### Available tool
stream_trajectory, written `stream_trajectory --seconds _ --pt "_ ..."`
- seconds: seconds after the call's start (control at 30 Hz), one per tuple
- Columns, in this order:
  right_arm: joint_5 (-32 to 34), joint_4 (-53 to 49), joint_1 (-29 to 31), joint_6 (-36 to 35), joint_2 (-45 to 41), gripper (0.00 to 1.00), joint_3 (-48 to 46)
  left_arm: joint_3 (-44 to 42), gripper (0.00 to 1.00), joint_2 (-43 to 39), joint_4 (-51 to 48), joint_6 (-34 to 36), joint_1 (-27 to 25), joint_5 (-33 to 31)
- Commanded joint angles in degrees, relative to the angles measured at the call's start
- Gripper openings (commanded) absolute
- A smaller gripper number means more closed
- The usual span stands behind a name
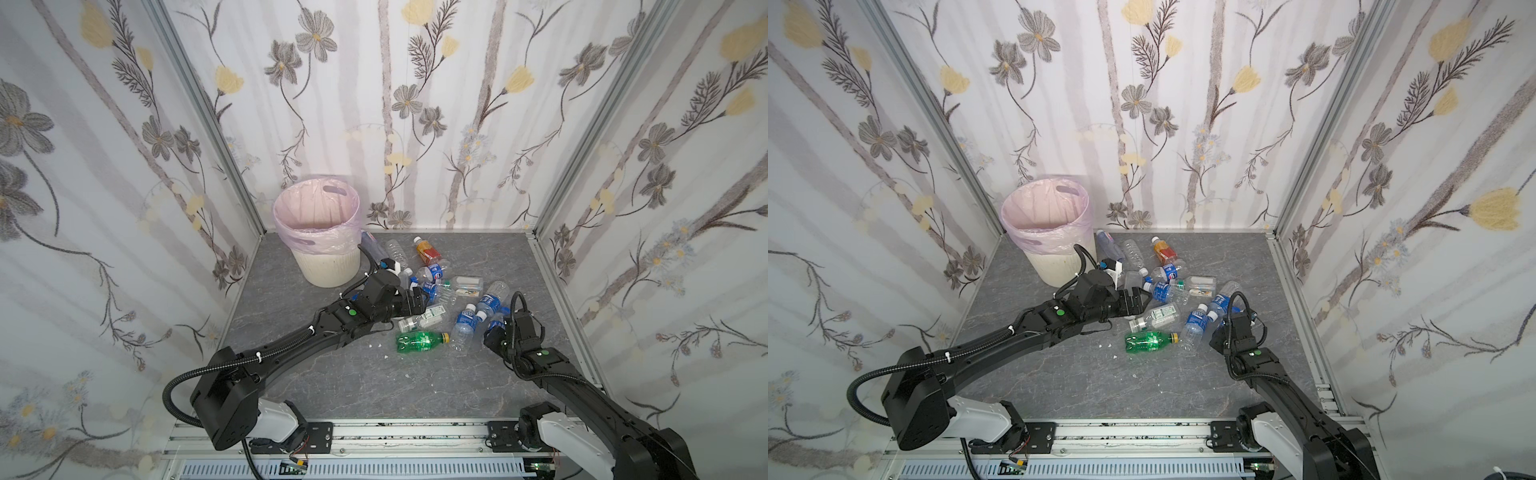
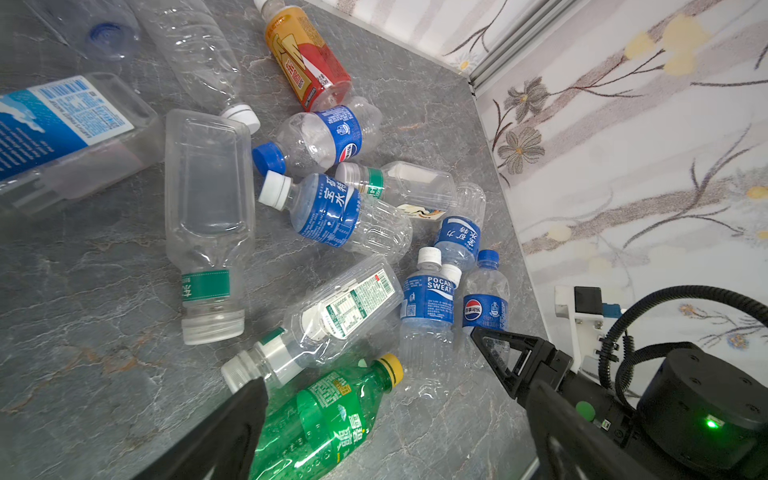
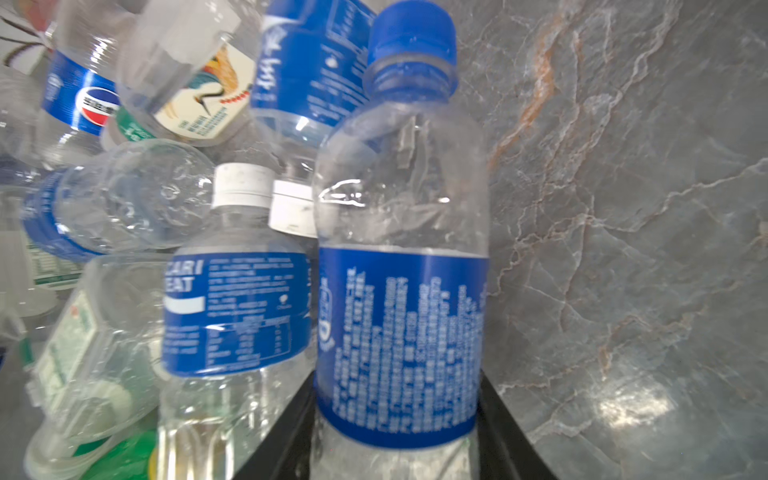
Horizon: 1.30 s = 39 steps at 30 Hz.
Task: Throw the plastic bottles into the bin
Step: 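Lift the blue-labelled bottle with the right gripper while the left gripper approaches it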
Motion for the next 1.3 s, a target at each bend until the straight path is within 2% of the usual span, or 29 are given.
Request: stream_trajectory --seconds 0.0,0.13,0.33,0.5,0.6,0.77,1.0,1.27 --pt "0.5 -2.5 0.0 -2.2 -3.8 0.44 2.6 2.7 1.0 1.2 0.5 -1.0 0.1 2.3" --pt "-1.3 -3.7 0.1 -3.8 -9.0 0.43 4.7 6.7 1.0 3.9 0.2 -1.0 0.3 4.6" --pt "-6.5 -1.7 0.8 -5.9 -8.7 0.43 9.3 11.7 1.0 7.1 0.1 -2.4 1.4 8.1" --pt "-8.0 2.6 2.3 -8.7 -6.2 0.43 11.1 13.5 1.0 9.5 0.2 -2.4 2.9 9.5" --pt "-8.5 5.1 4.0 -10.3 -4.4 0.43 11.9 17.0 1.0 12.1 0.1 -2.7 3.9 12.7" --pt "-5.6 8.2 11.1 -14.0 -1.7 0.43 14.7 22.7 1.0 16.4 0.1 -2.6 5.4 18.6" --pt "-5.5 12.2 17.4 -17.7 4.1 0.43 21.5 24.8 1.0 17.1 0.0 -4.0 7.6 20.3" --pt "-8.1 13.9 19.7 -19.6 12.0 0.43 28.7 24.5 0.93 14.9 0.0 -4.4 8.2 19.5"
